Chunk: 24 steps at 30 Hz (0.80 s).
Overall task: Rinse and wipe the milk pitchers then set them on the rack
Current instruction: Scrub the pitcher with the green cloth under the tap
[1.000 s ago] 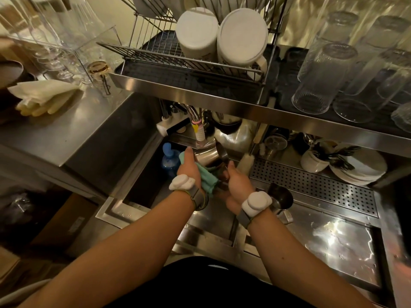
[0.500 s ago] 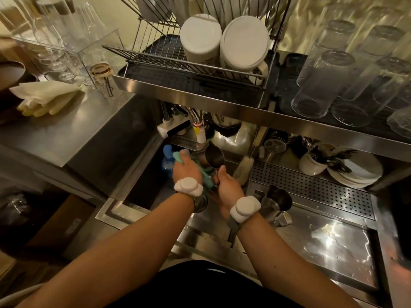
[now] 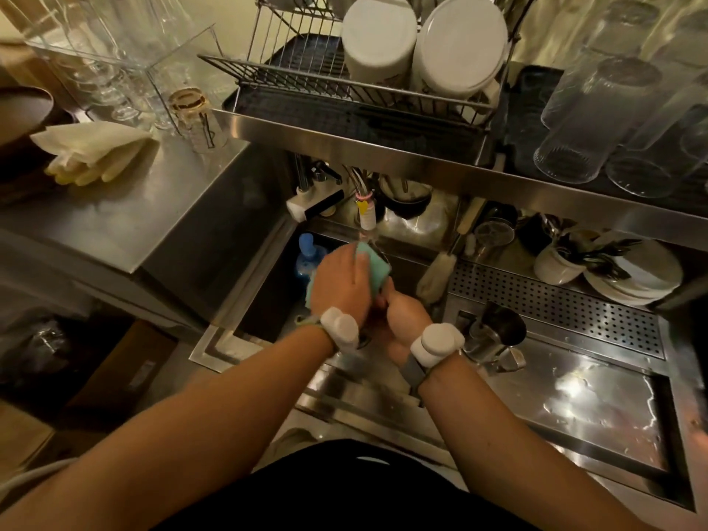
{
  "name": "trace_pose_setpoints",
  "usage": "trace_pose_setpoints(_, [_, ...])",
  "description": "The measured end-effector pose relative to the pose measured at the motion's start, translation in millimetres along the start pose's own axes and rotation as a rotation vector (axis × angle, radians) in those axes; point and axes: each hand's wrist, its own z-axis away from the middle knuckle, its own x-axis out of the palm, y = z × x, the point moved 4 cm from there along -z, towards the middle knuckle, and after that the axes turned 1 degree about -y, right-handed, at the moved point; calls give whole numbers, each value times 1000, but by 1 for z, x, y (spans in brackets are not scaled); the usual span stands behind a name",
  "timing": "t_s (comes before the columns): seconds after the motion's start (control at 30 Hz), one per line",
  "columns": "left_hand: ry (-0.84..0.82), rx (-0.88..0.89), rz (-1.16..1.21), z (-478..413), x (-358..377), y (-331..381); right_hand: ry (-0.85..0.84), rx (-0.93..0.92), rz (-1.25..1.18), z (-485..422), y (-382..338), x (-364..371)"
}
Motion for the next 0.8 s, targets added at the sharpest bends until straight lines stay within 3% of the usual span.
trace_pose_setpoints(0.07, [80, 78, -34, 13, 3, 4, -15, -26, 20, 1, -4, 11])
trace_pose_setpoints(0.13, [42, 84, -21, 5, -9, -4, -37, -18, 11, 4, -5, 27])
trace_pose_setpoints(0.23, [-168, -35, -107, -35, -30, -31, -67, 17, -5, 4, 3, 43])
trace_pose_setpoints(0.3, [-349, -31, -237, -56, -41, -45, -68, -10, -26, 5, 5, 51])
trace_pose_setpoints(0.33, [-360, -8, -224, -59, -44, -46, -67, -26, -58, 5, 5, 53])
trace_pose_setpoints(0.47, [14, 66, -117, -37, -50, -34, -78, -25, -104, 3, -7, 77])
trace_pose_setpoints(0.53, [28, 88, -117, -41, -63, -31, -84, -29, -57, 4, -12, 88])
trace_pose_setpoints(0.57, [-23, 54, -127, -53, -73, -34, -102, -34, -48, 6, -14, 91])
trace_pose_setpoints(0.63, [-297, -25, -89, -81, -82, -40, -171, -44, -19, 13, -20, 95])
trace_pose_setpoints(0.73, [-735, -251, 401, -99, -97, -39, -322, -58, 37, 20, -30, 93])
trace_pose_setpoints(0.8, [-835, -409, 690, -100, -108, -39, -398, -66, 19, 23, -39, 97])
